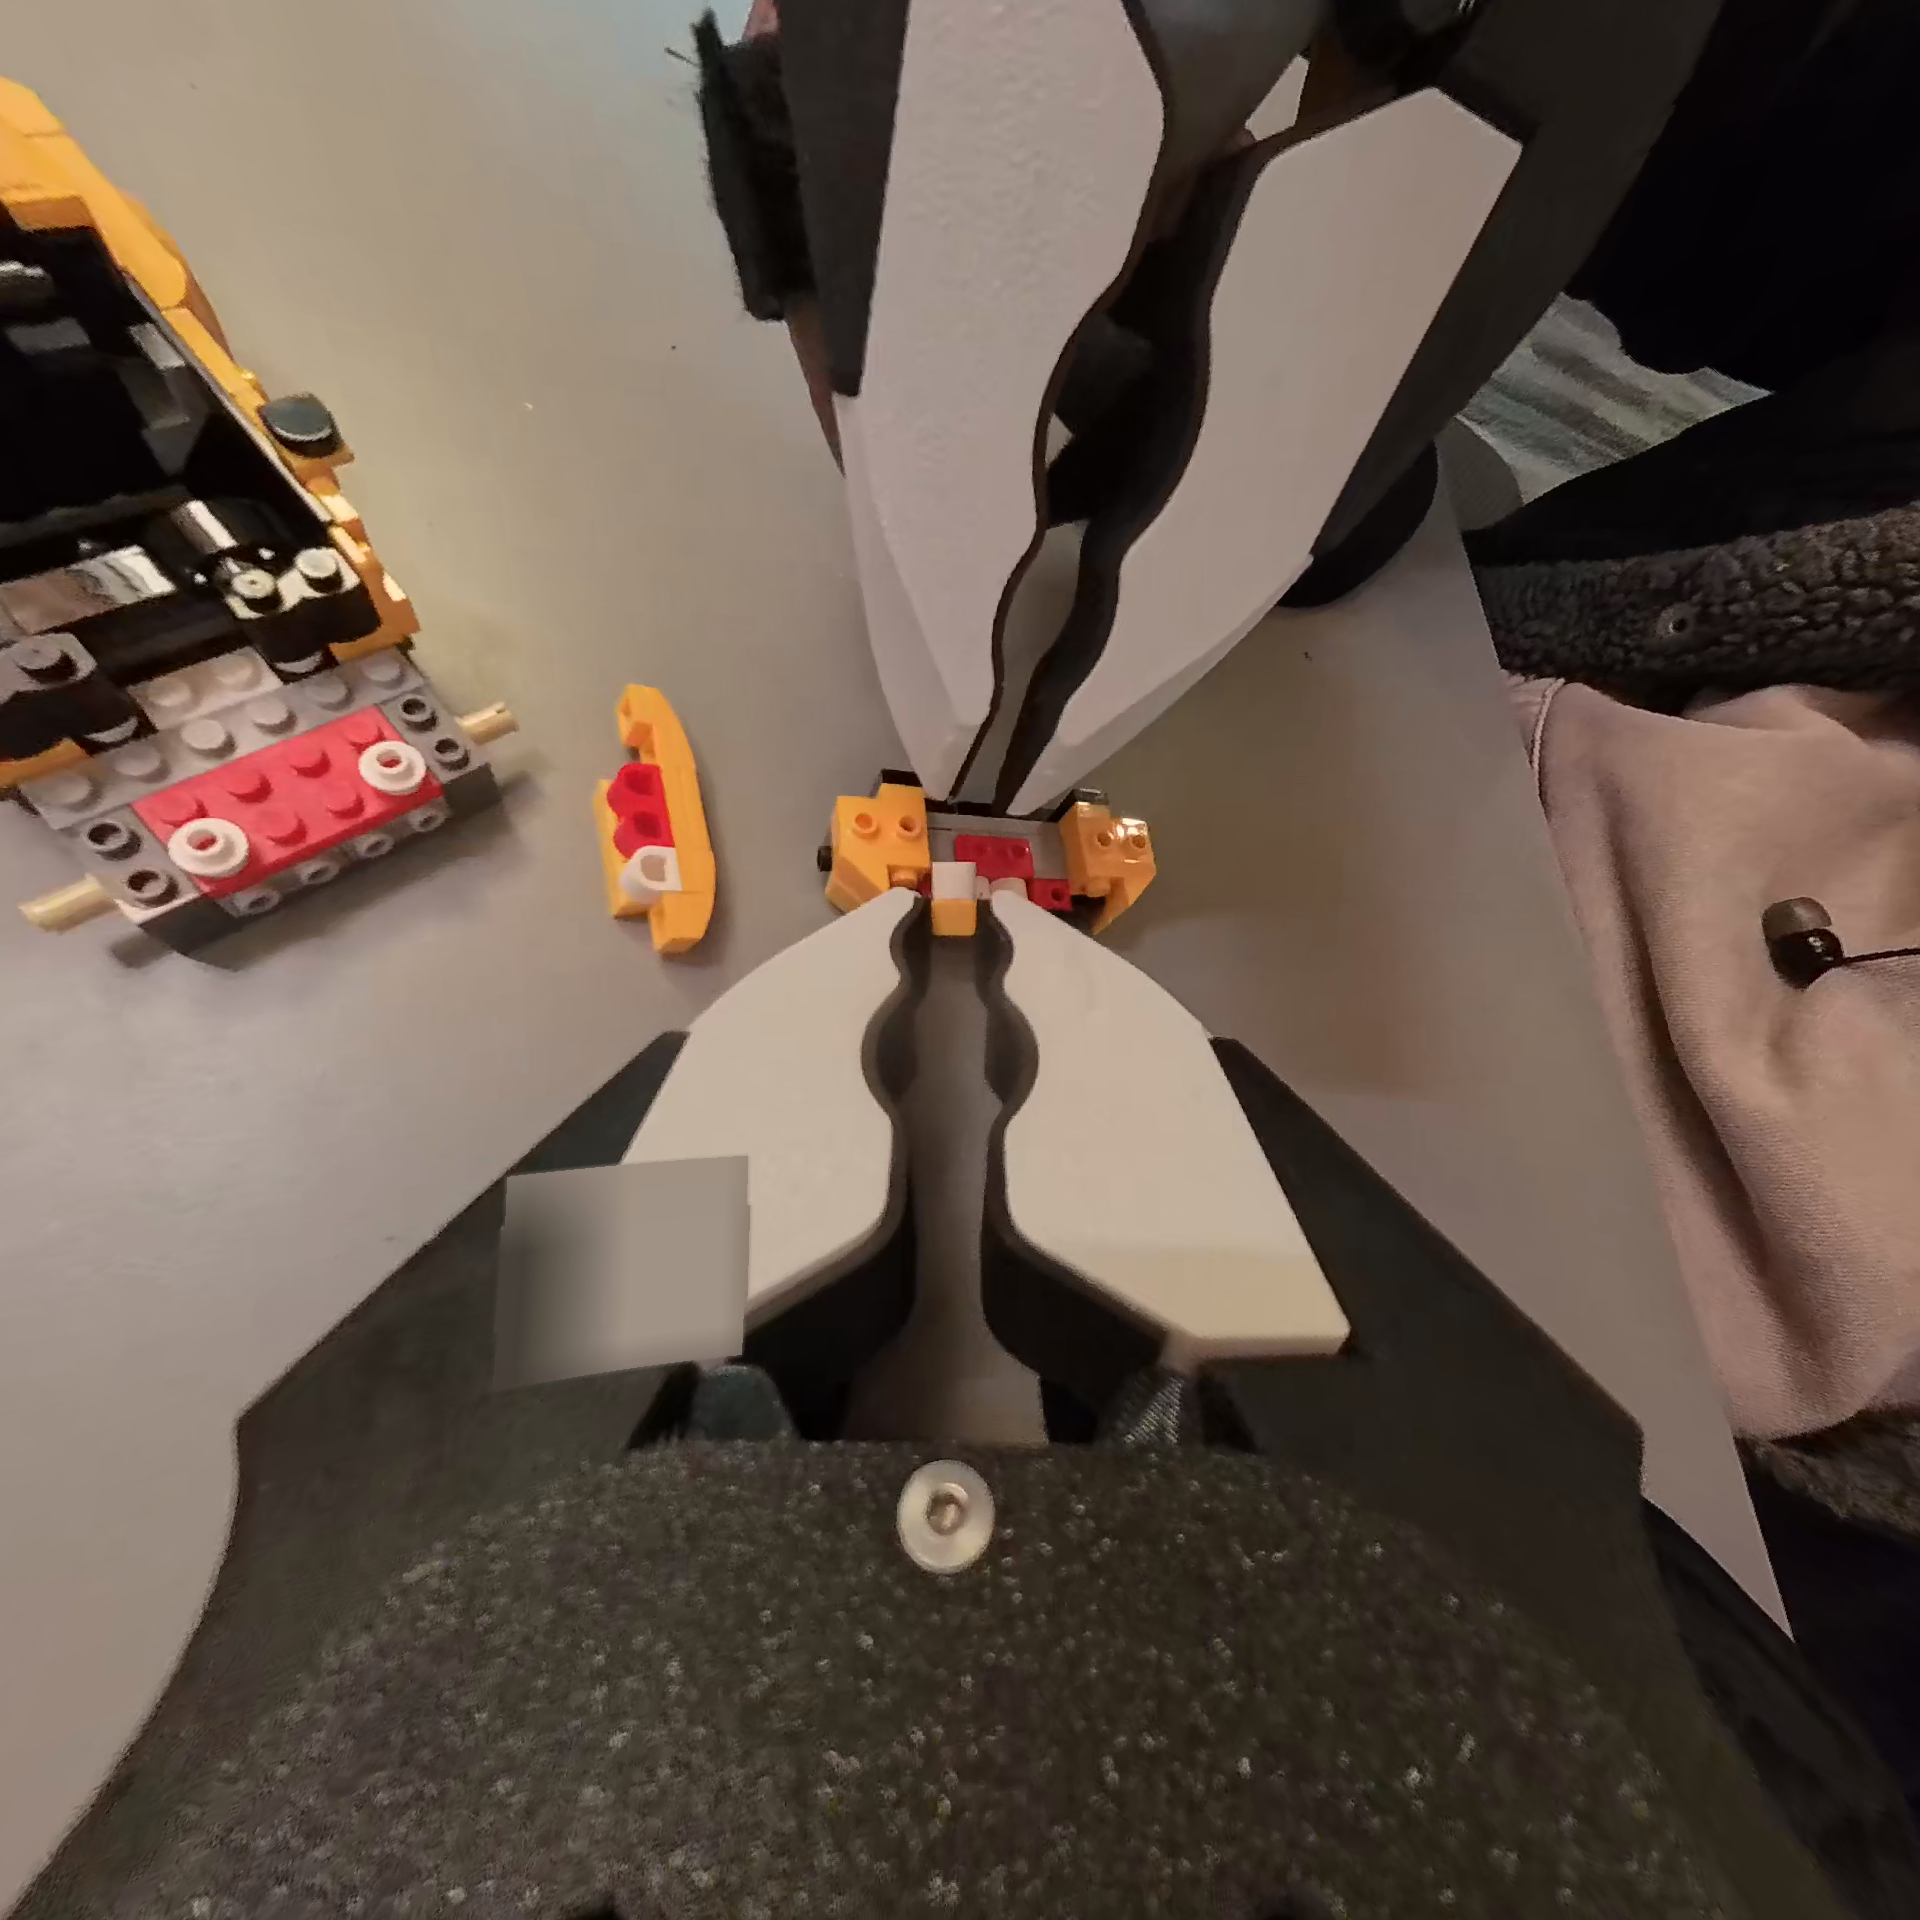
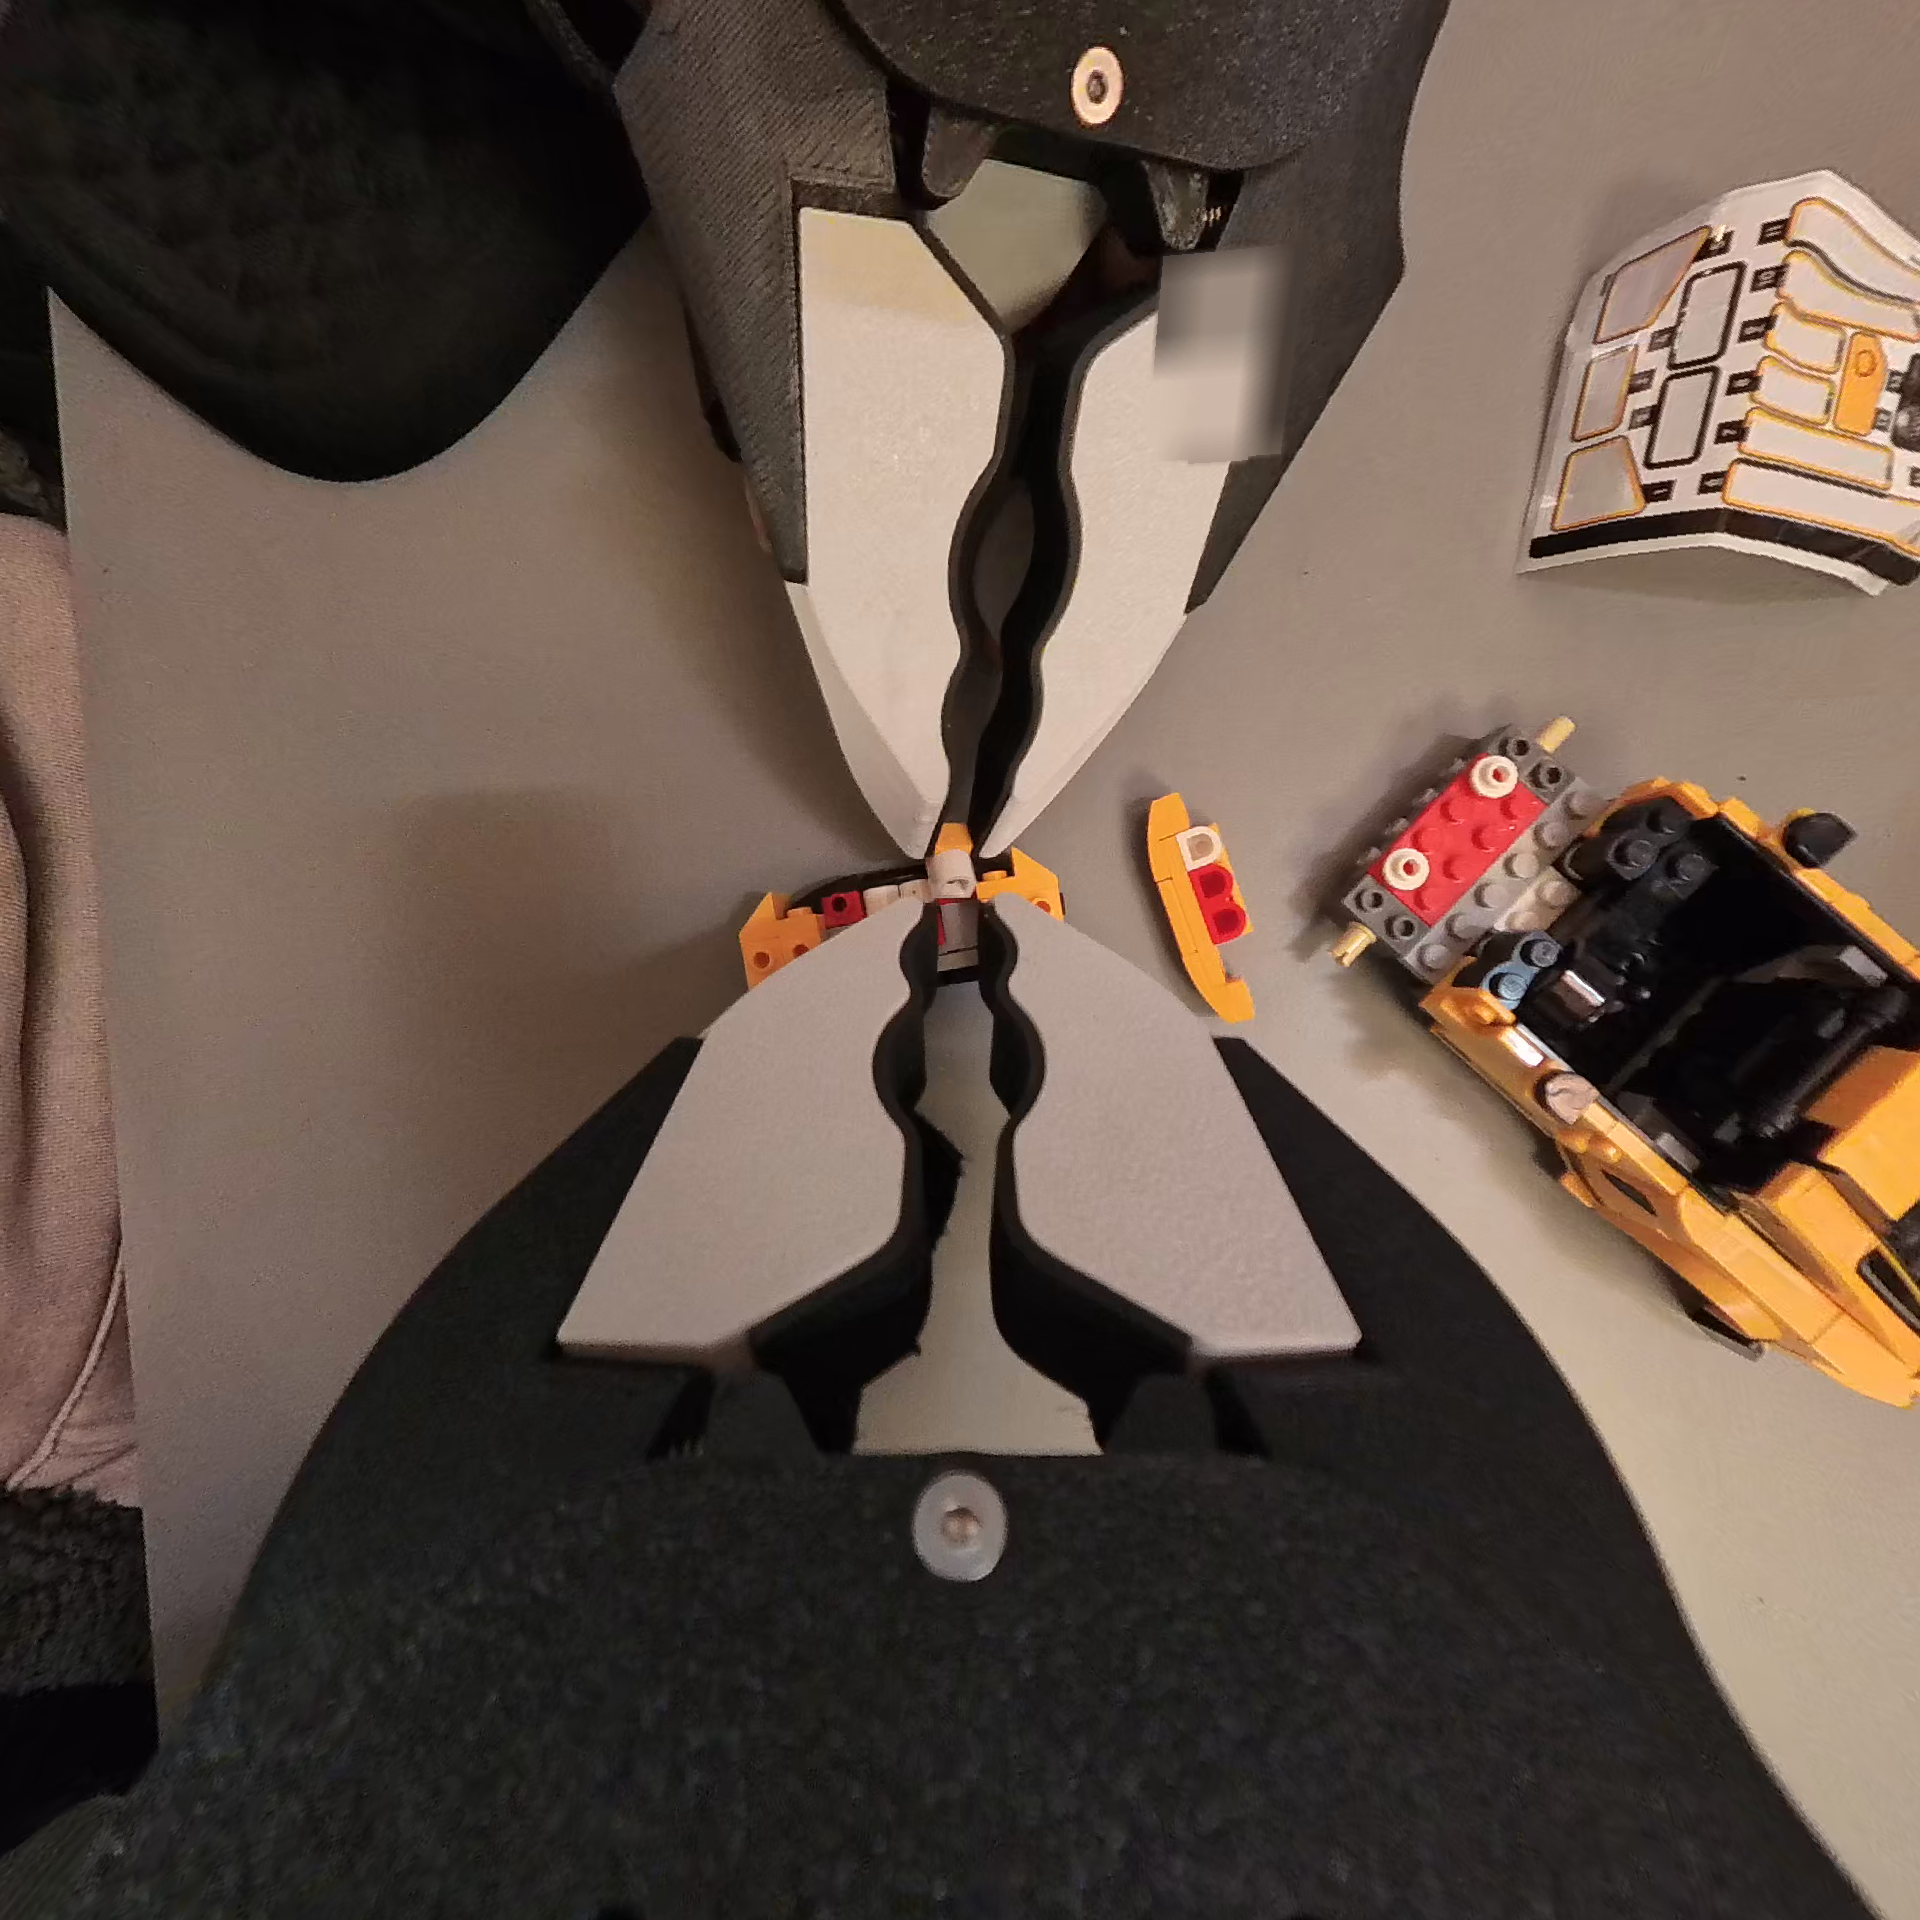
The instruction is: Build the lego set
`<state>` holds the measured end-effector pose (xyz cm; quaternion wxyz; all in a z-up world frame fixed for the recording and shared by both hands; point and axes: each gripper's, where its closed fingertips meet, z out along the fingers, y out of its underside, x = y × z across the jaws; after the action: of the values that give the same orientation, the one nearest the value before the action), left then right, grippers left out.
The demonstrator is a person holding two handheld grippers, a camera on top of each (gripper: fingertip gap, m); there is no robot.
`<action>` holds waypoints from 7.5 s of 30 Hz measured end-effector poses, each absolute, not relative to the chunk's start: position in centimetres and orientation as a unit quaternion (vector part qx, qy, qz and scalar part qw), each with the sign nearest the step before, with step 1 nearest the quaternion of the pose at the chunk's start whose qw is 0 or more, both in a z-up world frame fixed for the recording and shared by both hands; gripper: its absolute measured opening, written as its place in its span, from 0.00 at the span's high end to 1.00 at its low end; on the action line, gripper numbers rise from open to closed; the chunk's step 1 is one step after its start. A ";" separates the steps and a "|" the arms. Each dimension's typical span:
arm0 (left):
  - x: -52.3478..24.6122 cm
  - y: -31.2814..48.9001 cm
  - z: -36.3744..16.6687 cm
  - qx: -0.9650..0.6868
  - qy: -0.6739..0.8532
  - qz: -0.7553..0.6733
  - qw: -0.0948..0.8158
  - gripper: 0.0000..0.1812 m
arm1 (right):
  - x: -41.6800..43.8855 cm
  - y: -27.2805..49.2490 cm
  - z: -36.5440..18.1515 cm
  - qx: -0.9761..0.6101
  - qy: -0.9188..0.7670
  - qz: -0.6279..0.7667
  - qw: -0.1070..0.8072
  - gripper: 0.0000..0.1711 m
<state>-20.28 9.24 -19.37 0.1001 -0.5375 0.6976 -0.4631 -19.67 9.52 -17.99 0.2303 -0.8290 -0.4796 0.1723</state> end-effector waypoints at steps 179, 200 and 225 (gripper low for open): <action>-19.2 9.8 -19.5 -0.492 0.752 -0.377 0.224 0.96 | -19.2 10.0 -19.1 -0.793 -0.574 0.085 0.187 0.96; -18.9 9.9 -19.0 -0.492 0.746 -0.399 0.206 0.96 | -19.4 10.2 -18.6 -0.827 -0.516 0.128 0.180 1.00; -19.6 9.6 -19.5 -0.452 0.782 -0.412 0.121 0.96 | -17.7 9.9 -20.1 -0.819 -0.545 0.091 0.152 0.90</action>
<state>-19.61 9.56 -19.48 0.1206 -0.4517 0.7819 -0.4123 -17.71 9.92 -20.05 0.1520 -0.8193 -0.5453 0.0909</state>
